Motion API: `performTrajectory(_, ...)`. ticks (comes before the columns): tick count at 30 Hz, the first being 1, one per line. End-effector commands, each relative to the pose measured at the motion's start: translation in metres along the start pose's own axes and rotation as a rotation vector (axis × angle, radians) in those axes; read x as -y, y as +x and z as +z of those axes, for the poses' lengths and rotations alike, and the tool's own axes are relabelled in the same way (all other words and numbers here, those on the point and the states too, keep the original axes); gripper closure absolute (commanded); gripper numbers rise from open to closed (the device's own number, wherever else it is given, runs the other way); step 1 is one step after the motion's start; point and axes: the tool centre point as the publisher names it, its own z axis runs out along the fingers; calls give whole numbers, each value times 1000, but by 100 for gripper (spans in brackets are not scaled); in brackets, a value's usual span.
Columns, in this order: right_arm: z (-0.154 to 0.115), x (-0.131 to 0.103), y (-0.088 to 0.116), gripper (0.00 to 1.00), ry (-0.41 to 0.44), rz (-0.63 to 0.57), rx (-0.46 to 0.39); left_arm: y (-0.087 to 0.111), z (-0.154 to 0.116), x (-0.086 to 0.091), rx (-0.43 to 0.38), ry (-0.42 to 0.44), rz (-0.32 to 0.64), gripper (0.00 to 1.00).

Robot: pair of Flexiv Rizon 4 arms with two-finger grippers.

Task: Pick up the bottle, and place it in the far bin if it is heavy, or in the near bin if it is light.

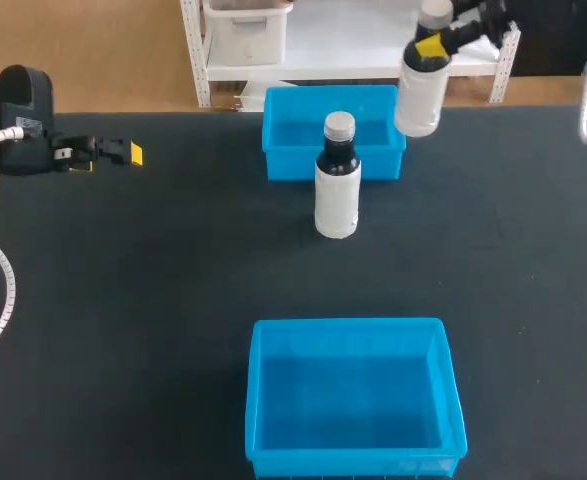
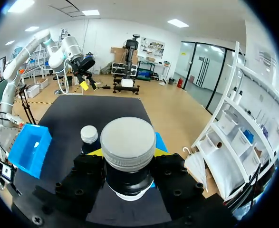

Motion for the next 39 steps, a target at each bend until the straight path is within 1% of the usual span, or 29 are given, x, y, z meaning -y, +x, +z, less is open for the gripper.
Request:
performTrajectory(1,20,34,-7,100,-111,-5,-6,0,0,0,0,0,0,0)
performTrajectory(7,47,47,-12,100,-159,-15,-7,0,0,0,0,0,0,0)
performTrajectory(13,75,50,-17,100,-196,-23,-3,0,0,0,0,0,0,0)
performTrajectory(25,121,50,-30,100,-190,-22,23,0,0,0,0,0,0,0)
performTrajectory(39,156,50,-29,100,-197,8,32,0,0,0,0,0,0,0)
